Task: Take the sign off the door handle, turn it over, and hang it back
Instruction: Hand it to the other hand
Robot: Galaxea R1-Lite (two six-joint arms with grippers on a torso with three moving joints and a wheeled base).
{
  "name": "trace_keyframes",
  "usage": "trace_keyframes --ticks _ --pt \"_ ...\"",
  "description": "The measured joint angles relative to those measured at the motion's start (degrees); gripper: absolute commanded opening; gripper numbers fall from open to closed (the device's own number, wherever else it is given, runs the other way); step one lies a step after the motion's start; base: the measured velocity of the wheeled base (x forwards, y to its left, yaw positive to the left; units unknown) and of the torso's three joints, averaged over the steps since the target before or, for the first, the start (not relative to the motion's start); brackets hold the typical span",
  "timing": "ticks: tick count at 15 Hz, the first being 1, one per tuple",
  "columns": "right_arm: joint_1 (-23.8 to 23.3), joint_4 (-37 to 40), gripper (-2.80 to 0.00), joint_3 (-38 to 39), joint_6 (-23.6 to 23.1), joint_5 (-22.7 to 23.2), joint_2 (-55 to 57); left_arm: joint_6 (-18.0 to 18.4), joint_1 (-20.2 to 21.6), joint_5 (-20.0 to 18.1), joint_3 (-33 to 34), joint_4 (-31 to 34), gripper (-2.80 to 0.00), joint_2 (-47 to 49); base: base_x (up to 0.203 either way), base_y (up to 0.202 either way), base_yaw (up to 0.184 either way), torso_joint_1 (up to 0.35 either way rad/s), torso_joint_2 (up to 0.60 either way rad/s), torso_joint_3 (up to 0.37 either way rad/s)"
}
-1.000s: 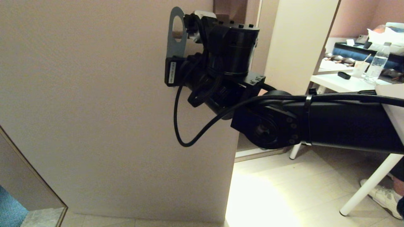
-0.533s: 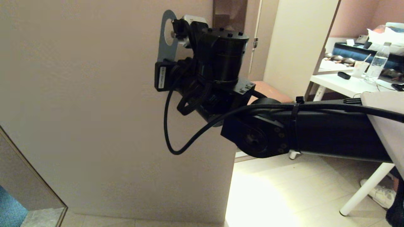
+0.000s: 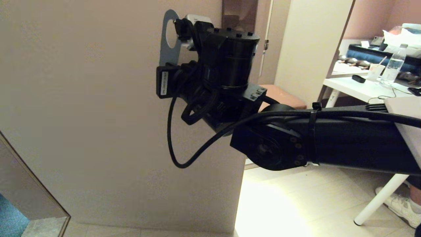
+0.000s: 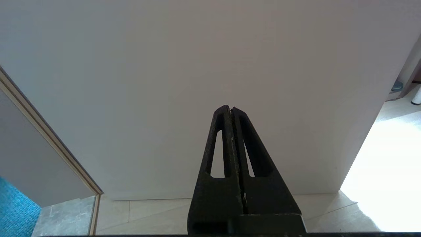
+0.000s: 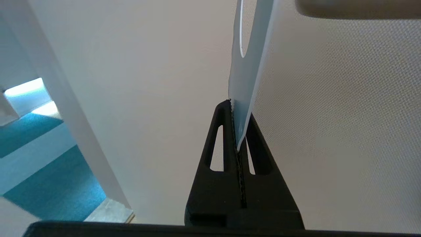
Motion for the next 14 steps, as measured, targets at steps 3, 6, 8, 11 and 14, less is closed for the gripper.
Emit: trace_keyframes --ticks 3,6,8,11,14 --pt "0.5 0.2 -2.8 3.9 -0.3 0.4 -3.1 0.0 0.0 0.0 0.0 0.0 -2.8 0.0 0.0 0.0 0.0 0.0 0.0 0.0" --pt "0.7 0.3 -2.8 9.3 -1.1 1.5 -8.0 0.0 0.0 0.0 0.0 0.0 -2.8 0.0 0.0 0.0 0.0 0.0 0.0 0.0" --pt "1.0 0.3 -2.8 13.9 -2.2 3.3 -11.9 0.0 0.0 0.0 0.0 0.0 -2.8 0.0 0.0 0.0 0.0 0.0 0.0 0.0" --pt "2.1 0.3 -2.8 19.9 -4.1 4.8 -17.9 0.0 0.0 0.0 0.0 0.0 -2.8 0.0 0.0 0.0 0.0 0.0 0.0 0.0" --pt "3.0 0.4 -2.8 24.2 -6.7 5.0 -23.1 0.0 0.0 0.0 0.0 0.0 -2.8 0.0 0.0 0.0 0.0 0.0 0.0 0.0"
